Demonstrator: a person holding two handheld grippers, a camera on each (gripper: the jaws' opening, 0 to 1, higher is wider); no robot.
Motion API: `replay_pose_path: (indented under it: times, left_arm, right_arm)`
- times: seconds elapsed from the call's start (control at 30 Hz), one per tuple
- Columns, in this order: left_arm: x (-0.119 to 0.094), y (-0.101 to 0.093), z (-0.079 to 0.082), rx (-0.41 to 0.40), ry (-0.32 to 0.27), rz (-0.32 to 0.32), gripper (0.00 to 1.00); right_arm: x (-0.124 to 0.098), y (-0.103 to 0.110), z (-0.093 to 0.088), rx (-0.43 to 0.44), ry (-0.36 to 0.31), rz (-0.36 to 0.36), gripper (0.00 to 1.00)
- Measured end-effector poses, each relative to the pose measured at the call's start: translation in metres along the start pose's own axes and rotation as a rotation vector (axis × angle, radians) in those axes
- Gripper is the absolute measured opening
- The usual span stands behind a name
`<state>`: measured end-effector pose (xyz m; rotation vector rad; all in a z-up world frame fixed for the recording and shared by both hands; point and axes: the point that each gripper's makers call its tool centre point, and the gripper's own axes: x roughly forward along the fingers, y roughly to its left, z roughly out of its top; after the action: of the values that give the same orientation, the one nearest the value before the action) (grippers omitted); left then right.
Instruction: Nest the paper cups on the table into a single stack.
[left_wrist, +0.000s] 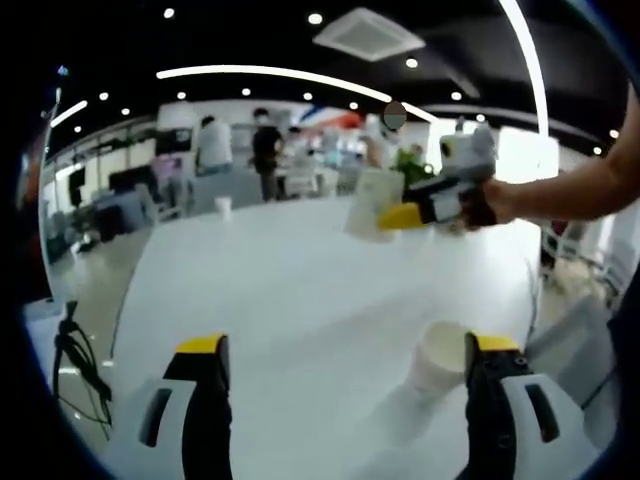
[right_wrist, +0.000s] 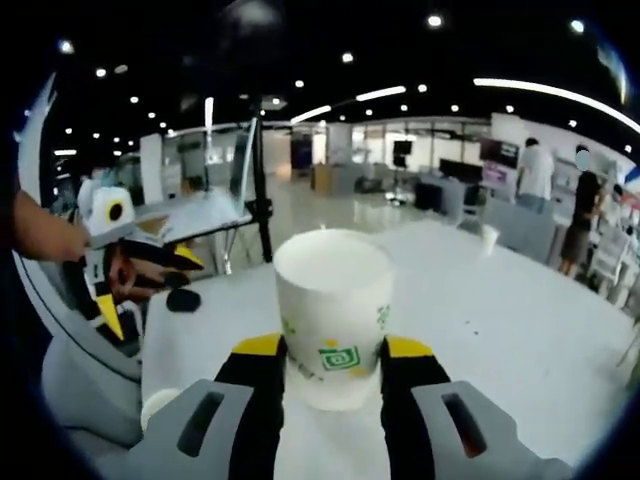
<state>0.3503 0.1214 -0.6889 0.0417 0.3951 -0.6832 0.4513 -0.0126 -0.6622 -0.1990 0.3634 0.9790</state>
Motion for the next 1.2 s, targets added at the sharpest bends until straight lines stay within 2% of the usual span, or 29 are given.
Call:
replay_pose_path:
  times: [0.4,0.87,1.2]
  left_arm:
    - [0.002,-0.01,0.007,0.001,-0.018,-0.019,0.95]
    - [0.001,-0.019,0.012,0.01,-0.027,-0.035,0.95]
    - [-0.002,-0.03,0.018,0.014,-0.042,-0.059,0.94]
  right_arm:
    - [-0.021,0.028,0.013,0.01,-0.028,0.014,0.34]
    - [-0.051,0.059,0.012,0.027,-0.048,0.021,0.34]
    - [-0.07,0.08,0.02,0.022,-0.064,0.022,0.34]
